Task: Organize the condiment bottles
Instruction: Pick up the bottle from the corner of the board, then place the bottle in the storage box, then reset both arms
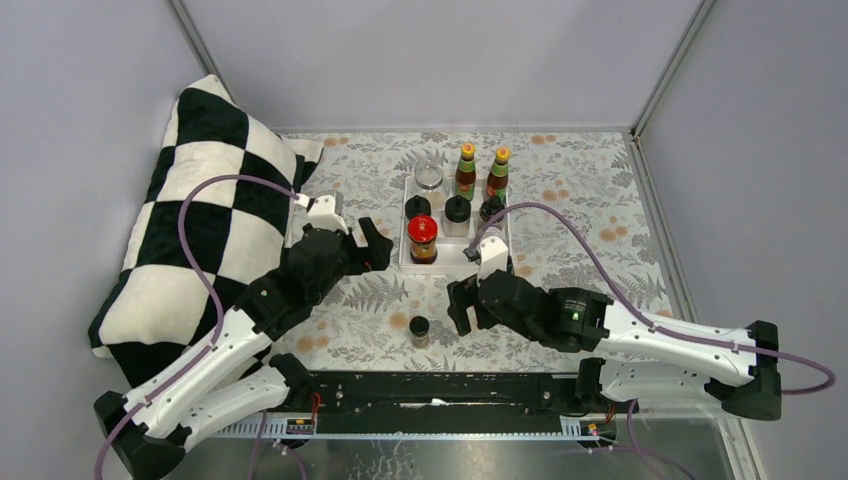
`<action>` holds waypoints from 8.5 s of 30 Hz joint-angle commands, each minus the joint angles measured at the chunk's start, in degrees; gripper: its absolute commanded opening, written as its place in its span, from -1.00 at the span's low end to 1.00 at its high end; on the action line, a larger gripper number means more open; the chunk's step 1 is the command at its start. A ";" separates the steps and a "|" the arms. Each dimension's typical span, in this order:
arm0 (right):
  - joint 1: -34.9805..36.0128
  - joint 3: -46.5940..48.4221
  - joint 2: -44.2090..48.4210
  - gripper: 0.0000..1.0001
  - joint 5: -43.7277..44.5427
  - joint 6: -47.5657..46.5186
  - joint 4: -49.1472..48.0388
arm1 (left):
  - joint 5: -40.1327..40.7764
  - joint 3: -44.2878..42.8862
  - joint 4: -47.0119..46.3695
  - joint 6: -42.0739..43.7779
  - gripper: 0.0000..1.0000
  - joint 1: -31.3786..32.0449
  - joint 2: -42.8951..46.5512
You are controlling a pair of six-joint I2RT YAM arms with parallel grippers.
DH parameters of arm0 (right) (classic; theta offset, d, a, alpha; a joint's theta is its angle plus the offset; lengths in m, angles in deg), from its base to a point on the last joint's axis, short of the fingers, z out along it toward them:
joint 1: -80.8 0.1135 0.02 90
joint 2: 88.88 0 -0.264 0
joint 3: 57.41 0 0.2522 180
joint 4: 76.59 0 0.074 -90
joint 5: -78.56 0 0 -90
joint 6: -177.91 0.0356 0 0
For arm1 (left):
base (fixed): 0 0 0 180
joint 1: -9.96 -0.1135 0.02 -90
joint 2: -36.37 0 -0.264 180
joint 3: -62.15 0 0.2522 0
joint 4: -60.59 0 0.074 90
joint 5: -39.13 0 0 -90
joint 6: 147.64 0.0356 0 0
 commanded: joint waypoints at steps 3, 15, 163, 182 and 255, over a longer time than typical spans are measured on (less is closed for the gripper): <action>5.85 0.06 -2.28 0.81 7.13 2.51 -2.14 | -11.71 -1.59 -5.07 5.38 0.98 -8.34 -1.80; 8.21 0.85 -4.89 0.82 8.09 2.26 -4.14 | -30.88 -1.73 -6.97 4.74 0.97 -26.86 -3.98; -26.57 2.93 -33.02 -0.02 -9.75 -20.21 -34.06 | -36.07 4.70 -5.20 3.37 0.98 -28.39 3.85; -26.57 2.58 -32.65 0.57 -9.66 -19.81 -33.02 | -36.09 4.38 -5.00 3.43 0.97 -28.39 3.96; -26.55 -13.20 31.18 0.99 -20.75 -4.25 -4.49 | -50.19 6.05 9.32 0.07 0.97 -28.82 28.23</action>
